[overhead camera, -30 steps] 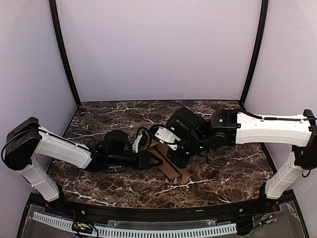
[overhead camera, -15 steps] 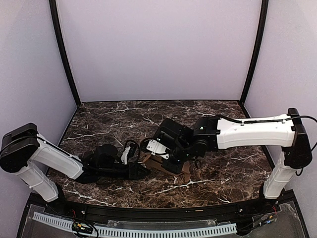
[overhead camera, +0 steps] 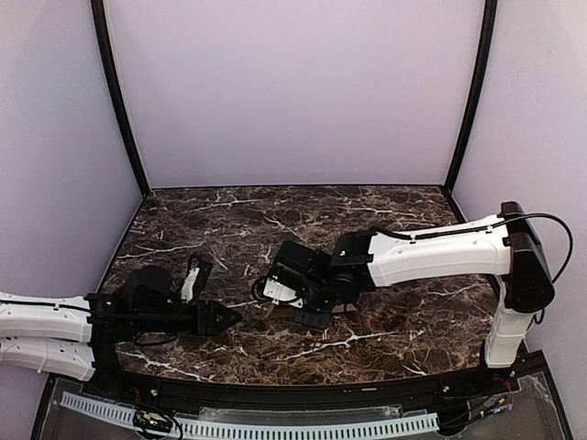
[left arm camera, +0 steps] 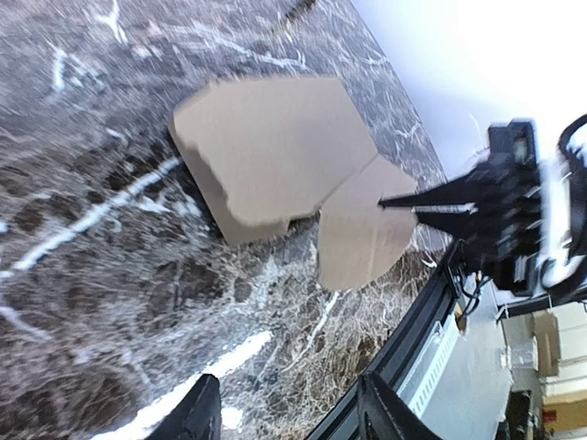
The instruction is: Fold the paper box
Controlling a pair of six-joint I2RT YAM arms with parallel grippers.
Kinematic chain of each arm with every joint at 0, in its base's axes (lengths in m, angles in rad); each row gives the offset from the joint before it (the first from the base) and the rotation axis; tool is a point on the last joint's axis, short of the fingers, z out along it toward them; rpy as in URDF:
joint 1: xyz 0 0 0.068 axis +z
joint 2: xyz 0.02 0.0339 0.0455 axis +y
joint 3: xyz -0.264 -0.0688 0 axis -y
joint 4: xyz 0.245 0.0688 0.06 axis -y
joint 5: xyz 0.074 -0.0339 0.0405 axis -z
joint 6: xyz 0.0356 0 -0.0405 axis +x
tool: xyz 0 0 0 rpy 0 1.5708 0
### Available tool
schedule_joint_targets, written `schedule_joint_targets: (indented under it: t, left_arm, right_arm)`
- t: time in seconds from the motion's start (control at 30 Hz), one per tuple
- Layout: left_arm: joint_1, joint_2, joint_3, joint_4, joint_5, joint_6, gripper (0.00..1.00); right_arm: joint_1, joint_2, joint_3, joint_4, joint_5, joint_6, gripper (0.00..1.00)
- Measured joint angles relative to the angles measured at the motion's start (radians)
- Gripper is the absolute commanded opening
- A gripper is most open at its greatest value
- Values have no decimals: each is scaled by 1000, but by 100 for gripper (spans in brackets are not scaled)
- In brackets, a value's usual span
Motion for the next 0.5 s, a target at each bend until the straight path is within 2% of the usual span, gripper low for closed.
schedule_joint_targets:
  t: [0.2, 0.3, 0.33, 0.37, 0.43, 0.5]
  left_arm:
    - [11, -207, 73, -286, -120, 49, 52]
    - [19, -232, 96, -362, -156, 68, 52]
    - [20, -225, 101, -377, -161, 72, 52]
    - [21, -215, 104, -385, -167, 78, 52]
    - [21, -187, 105, -395, -172, 86, 53]
    - [21, -158, 105, -401, -174, 96, 53]
  right_arm:
    - [32, 45, 19, -13, 0, -29, 2]
    - [42, 61, 20, -12, -3, -34, 19]
    - [44, 63, 20, -11, -3, -34, 32]
    - [45, 63, 20, -11, -6, -37, 40]
    - [49, 63, 20, -11, -3, -26, 49]
    - [54, 63, 20, -13, 10, -32, 52]
